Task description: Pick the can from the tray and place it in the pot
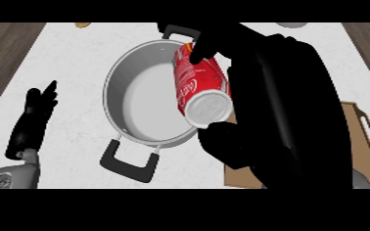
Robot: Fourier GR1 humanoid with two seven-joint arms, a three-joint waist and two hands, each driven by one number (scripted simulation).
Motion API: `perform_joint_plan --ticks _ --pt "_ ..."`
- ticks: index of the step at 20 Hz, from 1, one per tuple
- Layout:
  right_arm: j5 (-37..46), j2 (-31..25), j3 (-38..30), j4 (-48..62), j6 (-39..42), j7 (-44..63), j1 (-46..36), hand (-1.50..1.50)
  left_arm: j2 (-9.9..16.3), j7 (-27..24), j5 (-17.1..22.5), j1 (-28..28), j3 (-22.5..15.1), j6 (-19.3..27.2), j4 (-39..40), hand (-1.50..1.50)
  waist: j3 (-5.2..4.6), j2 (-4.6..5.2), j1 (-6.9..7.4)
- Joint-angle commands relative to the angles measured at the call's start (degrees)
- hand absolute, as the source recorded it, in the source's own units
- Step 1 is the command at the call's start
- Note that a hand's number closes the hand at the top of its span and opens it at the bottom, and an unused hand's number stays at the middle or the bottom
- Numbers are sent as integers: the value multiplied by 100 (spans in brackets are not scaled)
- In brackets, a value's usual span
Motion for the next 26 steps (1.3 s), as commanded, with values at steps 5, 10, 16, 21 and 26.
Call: perform_joint_plan --ticks 5,10,16,21,26 --pt "-652 97 288 1891 -881 322 -549 150 223 -47 157 -12 186 -263 71 0 5 18 16" --pt "-1331 99 664 2798 -1560 632 -795 150 43 -144 -26 -140 89 -48 317 0 4 22 23" --pt "-2174 99 645 4074 -2934 94 -928 -150 -102 243 -121 -285 -67 52 0 0 8 34 106" --pt "-2436 99 780 4063 -4481 -702 -300 -150 12 -155 7 -285 106 -27 226 0 11 55 103" --pt "-2563 100 378 3881 -5654 -946 -301 -150 -29 41 3 138 -20 -148 -163 0 16 14 74"
